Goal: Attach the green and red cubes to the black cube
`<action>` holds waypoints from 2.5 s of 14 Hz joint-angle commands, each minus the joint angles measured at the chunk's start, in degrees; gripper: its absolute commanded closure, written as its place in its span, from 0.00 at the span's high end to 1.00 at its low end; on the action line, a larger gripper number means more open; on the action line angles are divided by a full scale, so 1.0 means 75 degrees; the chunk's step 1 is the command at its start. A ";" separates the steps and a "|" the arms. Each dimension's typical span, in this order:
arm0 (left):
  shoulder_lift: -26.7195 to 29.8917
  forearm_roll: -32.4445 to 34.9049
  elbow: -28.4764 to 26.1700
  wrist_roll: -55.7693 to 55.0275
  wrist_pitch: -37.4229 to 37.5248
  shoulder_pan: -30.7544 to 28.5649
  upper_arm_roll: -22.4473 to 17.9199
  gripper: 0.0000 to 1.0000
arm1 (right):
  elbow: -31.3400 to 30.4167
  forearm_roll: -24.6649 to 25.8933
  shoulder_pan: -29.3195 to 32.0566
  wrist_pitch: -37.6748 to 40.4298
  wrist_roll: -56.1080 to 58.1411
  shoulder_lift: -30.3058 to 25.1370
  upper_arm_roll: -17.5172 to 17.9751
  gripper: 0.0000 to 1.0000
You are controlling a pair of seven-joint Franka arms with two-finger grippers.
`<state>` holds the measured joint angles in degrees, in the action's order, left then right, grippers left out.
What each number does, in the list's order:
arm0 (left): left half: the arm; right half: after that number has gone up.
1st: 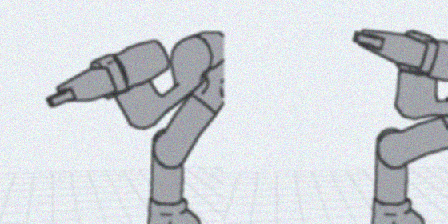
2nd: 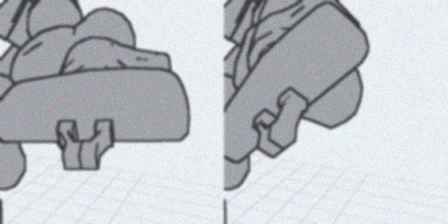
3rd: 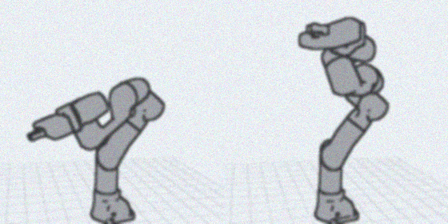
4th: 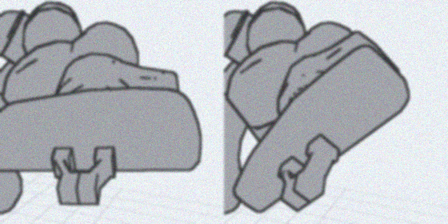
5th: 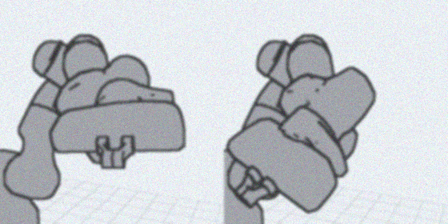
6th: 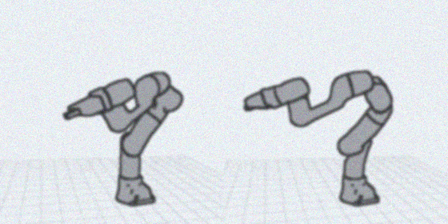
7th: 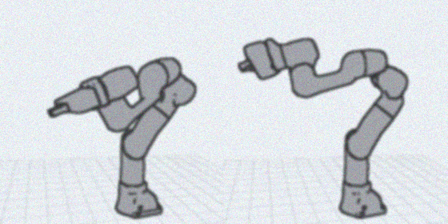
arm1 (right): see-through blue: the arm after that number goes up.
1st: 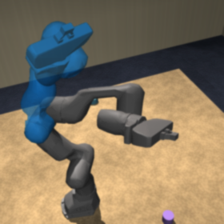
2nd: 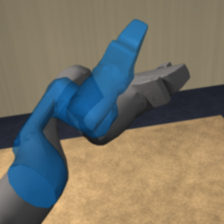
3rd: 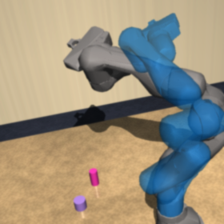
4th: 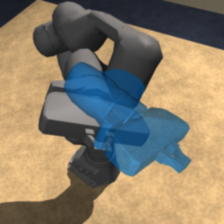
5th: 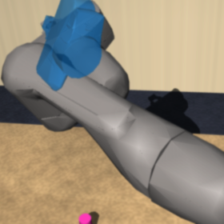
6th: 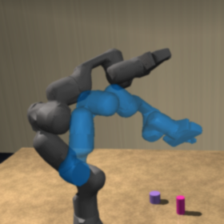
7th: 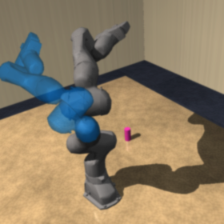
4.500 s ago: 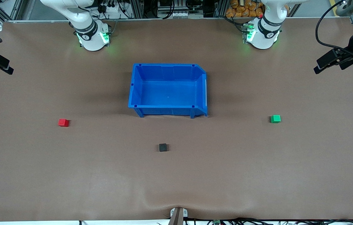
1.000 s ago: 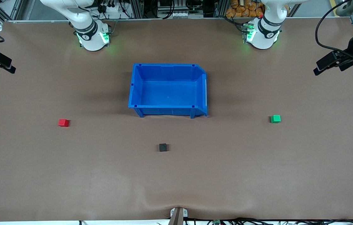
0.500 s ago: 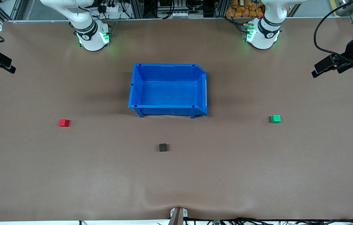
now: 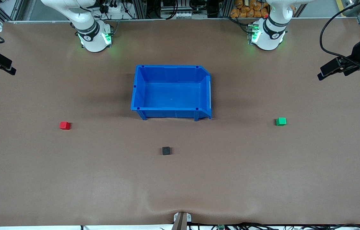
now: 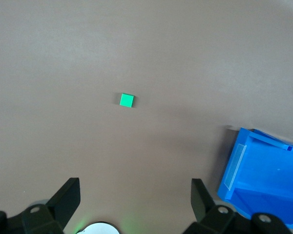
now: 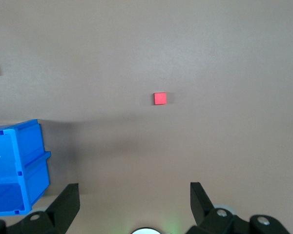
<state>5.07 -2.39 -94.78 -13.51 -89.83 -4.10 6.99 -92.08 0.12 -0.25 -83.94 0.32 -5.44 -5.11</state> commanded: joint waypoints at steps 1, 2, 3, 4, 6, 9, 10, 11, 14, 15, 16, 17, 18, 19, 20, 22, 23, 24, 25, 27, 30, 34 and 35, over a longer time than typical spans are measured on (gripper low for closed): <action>0.0015 -0.0150 0.0052 0.0043 -0.0034 -0.0086 0.0017 1.00 | 0.0020 0.0042 -0.0061 0.0082 -0.0055 -0.0036 -0.0022 1.00; 0.0015 -0.0150 0.0040 0.0043 -0.0046 -0.0074 0.0017 1.00 | 0.0020 0.0042 -0.0061 0.0094 -0.0055 -0.0036 -0.0022 1.00; 0.0015 -0.0150 0.0040 0.0043 -0.0081 -0.0074 0.0017 1.00 | 0.0020 0.0042 -0.0061 0.0094 -0.0055 -0.0048 -0.0022 1.00; 0.0015 -0.0161 0.0029 0.0043 -0.0139 -0.0074 0.0017 1.00 | 0.0020 0.0042 -0.0061 0.0094 -0.0055 -0.0037 -0.0022 1.00; 0.0015 -0.0150 0.0005 0.0043 -0.0268 -0.0063 0.0017 1.00 | 0.0020 0.0042 -0.0061 0.0152 -0.0066 -0.0048 -0.0022 1.00; 0.0015 -0.0161 -0.0007 0.0043 -0.0421 -0.0063 0.0017 1.00 | 0.0020 0.0042 -0.0061 0.0152 -0.0066 -0.0037 -0.0022 1.00; 0.0003 -0.0150 -0.0007 0.0043 -0.0444 -0.0063 0.0017 1.00 | 0.0020 0.0042 -0.0061 0.0152 -0.0066 -0.0048 -0.0022 1.00; -0.0008 -0.0150 -0.0007 0.0043 -0.0445 -0.0051 0.0017 1.00 | 0.0020 0.0042 -0.0061 0.0152 -0.0066 -0.0037 -0.0022 1.00; -0.0114 -0.0150 0.0028 0.0043 -0.0445 -0.0051 0.0029 1.00 | 0.0020 0.0042 -0.0072 0.0152 -0.0066 -0.0048 -0.0022 1.00; -0.0125 -0.0150 0.0040 0.0043 -0.0445 -0.0074 0.0017 1.00 | 0.0020 0.0042 -0.0061 0.0152 -0.0066 -0.0048 -0.0022 1.00; -0.0137 -0.0150 0.0040 0.0043 -0.0445 -0.0086 0.0017 1.00 | 0.0020 0.0042 -0.0061 0.0152 -0.0066 -0.0048 -0.0022 1.00; -0.0137 -0.0150 0.0040 0.0043 -0.0445 -0.0086 0.0017 1.00 | 0.0020 0.0042 -0.0061 0.0141 -0.0055 -0.0037 -0.0022 1.00; -0.0172 -0.0150 0.0052 0.0043 -0.0456 -0.0074 0.0017 1.00 | 0.0032 0.0042 -0.0084 0.0106 -0.0055 -0.0036 -0.0010 1.00; -0.0184 -0.0161 0.0052 0.0043 -0.0491 -0.0074 0.0017 1.00 | 0.0032 0.0042 -0.0119 0.0117 -0.0066 -0.0036 -0.0021 1.00; -0.0196 -0.0150 0.0052 0.0043 -0.0492 -0.0074 0.0017 1.00 | 0.0032 0.0042 -0.0108 0.0141 -0.0055 -0.0036 -0.0022 1.00; -0.0196 -0.0161 0.0052 0.0031 -0.0492 -0.0074 0.0017 1.00 | 0.0020 0.0042 -0.0096 0.0152 -0.0055 -0.0036 -0.0022 1.00; -0.0231 -0.0161 0.0040 0.0031 -0.0492 -0.0074 0.0017 1.00 | 0.0020 0.0042 -0.0096 0.0152 -0.0066 -0.0036 -0.0022 1.00; -0.0243 -0.0161 0.0040 0.0031 -0.0492 -0.0063 0.0017 1.00 | 0.0020 0.0042 -0.0061 0.0152 -0.0055 -0.0036 -0.0022 1.00; -0.0254 -0.0161 0.0052 0.0031 -0.0492 -0.0074 0.0029 1.00 | 0.0020 0.0042 -0.0049 0.0141 -0.0055 -0.0036 -0.0022 1.00; -0.0476 -0.0173 0.0040 0.0043 -0.0480 -0.0063 0.0029 1.00 | 0.0032 0.0042 -0.0096 0.0141 -0.0055 -0.0036 -0.0022 1.00; -0.0524 -0.0161 0.0040 0.0043 -0.0480 -0.0063 0.0017 1.00 | 0.0020 0.0054 -0.0073 0.0129 -0.0055 -0.0036 -0.0022 1.00; -0.0676 -0.0161 0.0029 -0.0073 -0.0410 -0.0016 0.0029 1.00 | 0.0020 0.0054 -0.0119 0.0129 -0.0055 -0.0036 -0.0022 1.00; -0.0723 -0.0150 0.0029 -0.0074 -0.0410 -0.0016 0.0029 1.00 | 0.0020 0.0054 -0.0108 0.0141 -0.0066 -0.0036 -0.0022 1.00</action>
<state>0.01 -2.43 -94.85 -13.51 -93.18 -4.14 7.04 -92.08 0.12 -0.56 -83.35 0.32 -5.44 -5.07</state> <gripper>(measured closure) 0.000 0.000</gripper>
